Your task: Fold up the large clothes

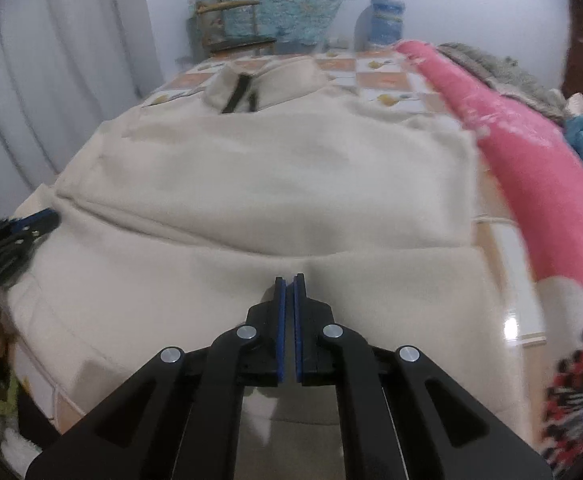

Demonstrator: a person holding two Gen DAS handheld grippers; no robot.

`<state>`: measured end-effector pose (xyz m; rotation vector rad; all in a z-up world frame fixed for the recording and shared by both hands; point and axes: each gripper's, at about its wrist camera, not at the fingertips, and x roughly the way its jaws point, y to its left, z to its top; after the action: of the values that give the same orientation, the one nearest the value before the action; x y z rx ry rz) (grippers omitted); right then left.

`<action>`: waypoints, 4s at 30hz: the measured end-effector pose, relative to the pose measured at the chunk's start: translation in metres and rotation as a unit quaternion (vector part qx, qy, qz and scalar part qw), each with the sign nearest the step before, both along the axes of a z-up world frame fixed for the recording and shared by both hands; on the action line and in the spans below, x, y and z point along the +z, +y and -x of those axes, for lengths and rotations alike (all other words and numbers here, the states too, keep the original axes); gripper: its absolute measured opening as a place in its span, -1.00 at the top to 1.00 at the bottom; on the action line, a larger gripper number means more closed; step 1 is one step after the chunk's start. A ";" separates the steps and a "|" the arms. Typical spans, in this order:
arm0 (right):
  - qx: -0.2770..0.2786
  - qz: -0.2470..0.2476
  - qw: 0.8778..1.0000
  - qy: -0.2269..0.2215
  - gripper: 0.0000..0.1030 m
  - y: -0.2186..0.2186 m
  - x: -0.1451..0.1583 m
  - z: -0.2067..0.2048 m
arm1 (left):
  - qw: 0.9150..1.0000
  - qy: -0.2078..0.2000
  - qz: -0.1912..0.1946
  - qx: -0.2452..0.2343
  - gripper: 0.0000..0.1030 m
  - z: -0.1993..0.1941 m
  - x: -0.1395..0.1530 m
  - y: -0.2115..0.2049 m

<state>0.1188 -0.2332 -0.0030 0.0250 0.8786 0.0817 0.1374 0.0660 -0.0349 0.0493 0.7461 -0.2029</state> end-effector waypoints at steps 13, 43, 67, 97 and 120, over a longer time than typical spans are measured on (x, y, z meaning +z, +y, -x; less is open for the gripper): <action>-0.077 0.011 0.996 -0.030 0.61 -0.059 0.018 0.023 | 0.997 -0.001 0.082 -0.002 0.57 0.011 0.017 0.041; 0.062 0.001 0.998 -0.030 -0.22 0.032 0.019 0.068 | 0.996 0.067 -0.058 -0.023 -0.66 0.045 0.005 -0.043; 0.041 0.051 0.998 0.000 -0.60 0.038 0.007 0.030 | 0.991 0.079 -0.104 0.006 -0.77 0.047 0.009 -0.056; 0.064 -0.113 0.990 0.059 -0.60 -0.039 0.087 -0.168 | 0.990 -0.057 -0.117 -0.049 -0.77 -0.074 0.115 -0.059; 0.052 -0.171 0.969 0.171 0.61 -0.025 0.010 -0.347 | 0.988 0.114 0.053 -0.086 0.79 -0.302 0.043 -0.136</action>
<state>0.4655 -0.2585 0.0065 0.3239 1.2022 0.3339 0.4390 -0.0704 0.0077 -0.0116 0.9589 -0.4188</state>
